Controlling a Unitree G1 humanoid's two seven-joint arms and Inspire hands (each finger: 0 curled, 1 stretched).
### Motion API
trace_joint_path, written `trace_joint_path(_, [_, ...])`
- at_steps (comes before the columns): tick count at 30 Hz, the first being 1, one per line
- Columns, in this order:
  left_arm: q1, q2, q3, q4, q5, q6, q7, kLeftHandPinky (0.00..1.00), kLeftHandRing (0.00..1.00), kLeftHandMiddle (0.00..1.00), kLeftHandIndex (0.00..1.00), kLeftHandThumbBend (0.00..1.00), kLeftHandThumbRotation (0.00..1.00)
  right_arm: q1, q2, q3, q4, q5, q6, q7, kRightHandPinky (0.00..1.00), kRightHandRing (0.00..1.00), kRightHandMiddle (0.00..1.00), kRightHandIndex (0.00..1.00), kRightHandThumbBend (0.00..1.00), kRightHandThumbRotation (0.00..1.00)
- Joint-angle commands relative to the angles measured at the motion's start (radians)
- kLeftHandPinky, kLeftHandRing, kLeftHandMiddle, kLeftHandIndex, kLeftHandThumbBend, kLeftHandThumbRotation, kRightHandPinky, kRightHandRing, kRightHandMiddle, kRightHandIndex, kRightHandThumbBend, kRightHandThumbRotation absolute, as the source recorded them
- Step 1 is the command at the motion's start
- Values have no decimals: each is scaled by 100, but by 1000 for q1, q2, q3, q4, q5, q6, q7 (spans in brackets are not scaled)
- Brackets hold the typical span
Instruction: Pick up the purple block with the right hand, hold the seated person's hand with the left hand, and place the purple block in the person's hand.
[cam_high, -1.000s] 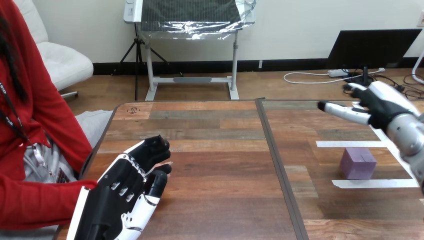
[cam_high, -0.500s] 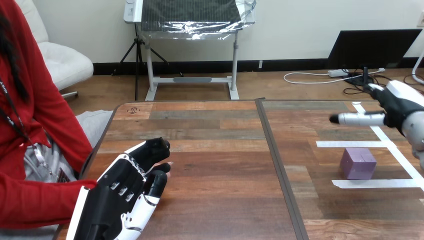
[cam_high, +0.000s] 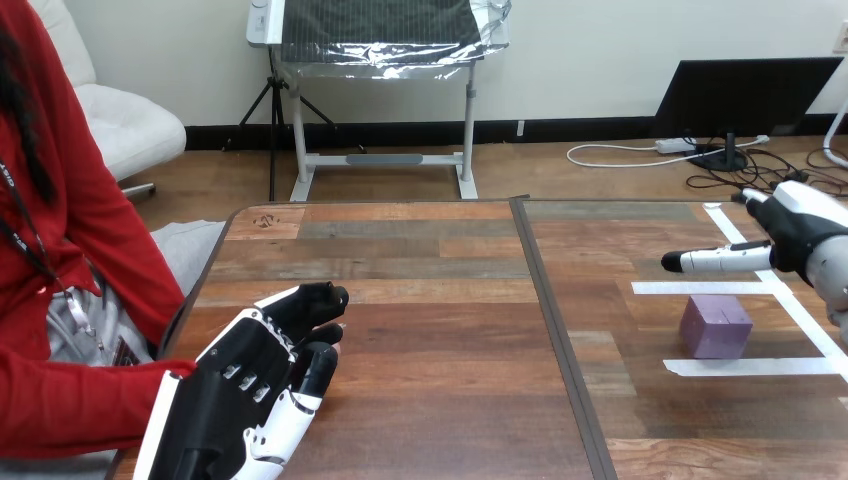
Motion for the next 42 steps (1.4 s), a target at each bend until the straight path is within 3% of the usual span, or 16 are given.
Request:
trace_joint_path(1, [-61,-27,18,-26,-6,-34,-6,79,81,75,67,42,38,-26,-2,13,-5,-3,1,19,98,100,100,99,100,63])
trace_joint_path(12, [-58,-30,18,-26,-13,-40,-7,78,80,74,67,42,38,-6,14,26,0,-2,51,50,94,100,100,100,100,63])
trace_joint_path(28, [-57,-24,16,-28,-32,-30,-15,75,79,73,67,43,37,44,32,35,-3,2,7,44,89,97,99,97,100,63])
trace_joint_path(42, [-62,-24,26,-19,-19,-42,-19,74,79,73,67,41,37,62,52,50,-3,-7,21,48,86,97,98,97,100,64])
